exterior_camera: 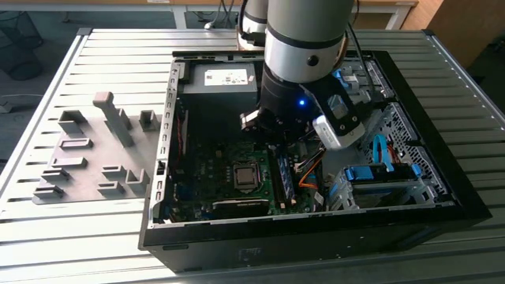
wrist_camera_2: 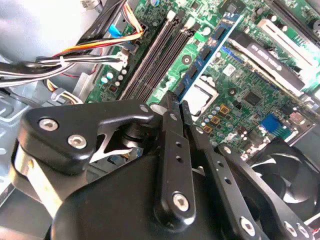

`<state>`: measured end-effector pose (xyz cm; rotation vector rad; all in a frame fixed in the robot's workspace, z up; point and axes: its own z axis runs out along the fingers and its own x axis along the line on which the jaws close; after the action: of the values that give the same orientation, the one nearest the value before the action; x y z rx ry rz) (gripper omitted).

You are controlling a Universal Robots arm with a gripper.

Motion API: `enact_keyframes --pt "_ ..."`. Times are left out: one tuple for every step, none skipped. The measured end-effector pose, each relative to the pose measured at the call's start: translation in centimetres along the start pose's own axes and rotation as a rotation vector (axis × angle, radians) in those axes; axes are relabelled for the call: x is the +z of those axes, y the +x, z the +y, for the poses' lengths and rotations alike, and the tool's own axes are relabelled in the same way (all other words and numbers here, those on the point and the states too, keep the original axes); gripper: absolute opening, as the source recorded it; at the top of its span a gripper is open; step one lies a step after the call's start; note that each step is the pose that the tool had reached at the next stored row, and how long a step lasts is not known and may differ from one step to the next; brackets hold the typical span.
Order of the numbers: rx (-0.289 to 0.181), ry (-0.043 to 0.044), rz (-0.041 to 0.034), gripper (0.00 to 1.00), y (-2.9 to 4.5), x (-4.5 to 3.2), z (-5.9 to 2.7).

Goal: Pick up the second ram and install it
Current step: 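Insert the second ram into the second slot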

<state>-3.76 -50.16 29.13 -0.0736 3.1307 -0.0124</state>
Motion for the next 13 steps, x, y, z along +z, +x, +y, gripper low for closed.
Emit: enact_keyframes --pt "0.0 -0.0004 0.0 0.14 -0.01 -0.2 0.08" --pt "0.0 -0.0036 -0.0004 0.14 -0.01 -0.27 0.16" --pt "0.0 -0.0057 -0.0005 0.14 -0.02 -0.37 0.26" --pt "0.0 -0.0067 -0.0003 0.14 -0.02 -0.54 0.29" --pt "0.0 -0.0095 -0.0006 0.14 -0.02 -0.53 0.29" --pt "0.0 -0.0108 -0.0007 0.14 -0.01 -0.54 0.3" --pt "0.0 -0.0112 -0.0007 0.14 -0.02 -0.54 0.3" --pt "0.0 -0.0117 -0.0007 0.14 -0.02 -0.53 0.3" --pt "0.0 -0.0117 -0.0006 0.14 -0.02 -0.54 0.3" --pt "0.0 -0.0119 -0.0006 0.14 -0.02 -0.55 0.3" --pt "0.0 -0.0123 -0.0007 0.14 -0.02 -0.55 0.3" --pt "0.0 -0.0125 -0.0006 0.14 -0.02 -0.55 0.3" --pt "0.0 -0.0128 -0.0006 0.14 -0.02 -0.55 0.3"
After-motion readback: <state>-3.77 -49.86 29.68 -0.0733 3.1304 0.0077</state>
